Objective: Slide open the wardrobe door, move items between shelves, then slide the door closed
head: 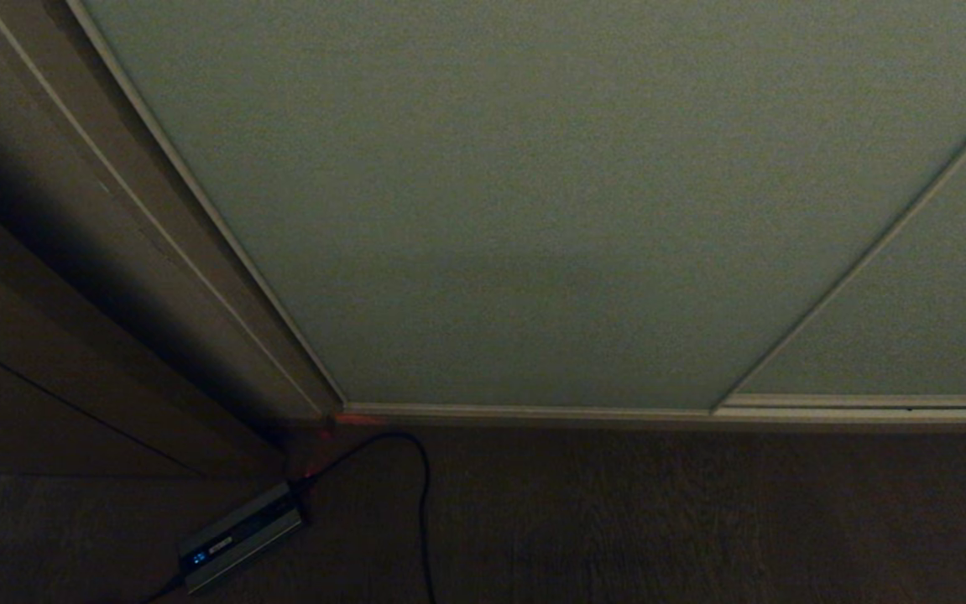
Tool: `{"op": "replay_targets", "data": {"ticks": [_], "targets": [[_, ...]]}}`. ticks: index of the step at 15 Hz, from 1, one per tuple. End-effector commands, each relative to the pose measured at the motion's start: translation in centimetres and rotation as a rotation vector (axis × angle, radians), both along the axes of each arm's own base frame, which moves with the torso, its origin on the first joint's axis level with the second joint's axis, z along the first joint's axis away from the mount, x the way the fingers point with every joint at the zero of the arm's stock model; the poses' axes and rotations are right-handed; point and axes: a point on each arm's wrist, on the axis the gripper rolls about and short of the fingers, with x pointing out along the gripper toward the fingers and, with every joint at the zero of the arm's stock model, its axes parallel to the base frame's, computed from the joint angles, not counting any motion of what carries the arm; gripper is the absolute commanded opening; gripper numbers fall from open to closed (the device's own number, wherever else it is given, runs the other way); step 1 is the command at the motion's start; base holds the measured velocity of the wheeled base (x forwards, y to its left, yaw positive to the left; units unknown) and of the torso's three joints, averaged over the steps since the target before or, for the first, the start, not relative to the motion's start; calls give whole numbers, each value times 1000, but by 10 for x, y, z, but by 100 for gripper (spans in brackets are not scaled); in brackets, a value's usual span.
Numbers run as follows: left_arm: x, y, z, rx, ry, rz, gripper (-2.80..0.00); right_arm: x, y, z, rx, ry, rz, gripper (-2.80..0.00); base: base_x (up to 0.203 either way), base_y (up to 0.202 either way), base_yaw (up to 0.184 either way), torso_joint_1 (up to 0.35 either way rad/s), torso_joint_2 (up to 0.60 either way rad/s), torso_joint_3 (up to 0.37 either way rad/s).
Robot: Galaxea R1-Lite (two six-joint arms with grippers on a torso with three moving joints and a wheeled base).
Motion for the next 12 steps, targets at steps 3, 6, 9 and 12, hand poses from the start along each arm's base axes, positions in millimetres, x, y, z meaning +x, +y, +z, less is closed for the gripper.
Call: {"op": "replay_targets", "data": {"ticks": [3, 6, 9, 12], "targets": [[0, 0, 0, 1, 3, 0, -280, 0, 0, -1, 0, 4, -1, -280, 0, 0, 0, 0, 0, 0], [0, 0, 0, 1, 1, 0, -280, 0, 0, -1, 0, 4, -1, -280, 0, 0, 0, 0, 0, 0], [0, 0, 0, 1, 1, 1, -280, 0, 0, -1, 0, 6, 1, -280, 0, 0, 0, 0, 0, 0], [0, 0, 0, 1, 1, 0, -280, 0, 0, -1, 0, 4, -1, -280, 0, 0, 0, 0, 0, 0]]}}
